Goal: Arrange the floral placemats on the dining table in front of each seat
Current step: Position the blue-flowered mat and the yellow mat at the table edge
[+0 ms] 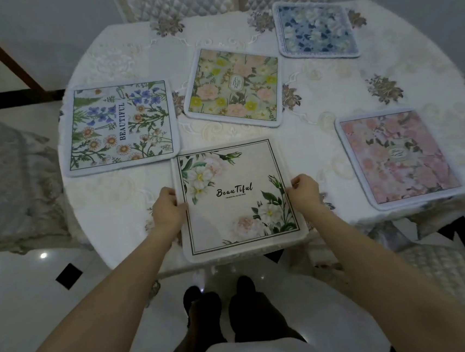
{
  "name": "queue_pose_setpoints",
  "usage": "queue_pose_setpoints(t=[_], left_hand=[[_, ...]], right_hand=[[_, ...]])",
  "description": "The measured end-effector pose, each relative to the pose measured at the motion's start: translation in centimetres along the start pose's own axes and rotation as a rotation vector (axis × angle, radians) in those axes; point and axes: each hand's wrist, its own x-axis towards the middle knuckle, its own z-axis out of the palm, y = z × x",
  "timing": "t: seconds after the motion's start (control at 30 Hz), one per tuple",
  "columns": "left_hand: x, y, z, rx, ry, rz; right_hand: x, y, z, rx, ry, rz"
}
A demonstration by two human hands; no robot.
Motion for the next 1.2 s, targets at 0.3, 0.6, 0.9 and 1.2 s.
queue_pose_setpoints(t=[0.3, 0.6, 0.9, 1.2], left_hand=[[-0.6, 2.8, 4.2, -0.008, -0.007, 0.023], [-1.1, 2.8, 5.0, 0.072, 0.044, 0.049], [-0.9, 3.0, 4.8, 0.127, 0.020, 0.036], [-1.3, 7.4, 0.8, 0.029, 0.162, 0.191]], right_hand=[[2.6, 3.0, -3.6, 0.021, 0.030, -0.043], [2.8, 4.1, -4.0, 0.057, 0.051, -0.127], [3.0, 3.3, -4.3, -0.214, 0.016, -0.246], [0.9, -5.0, -4.8, -0.146, 0.108, -0.610]])
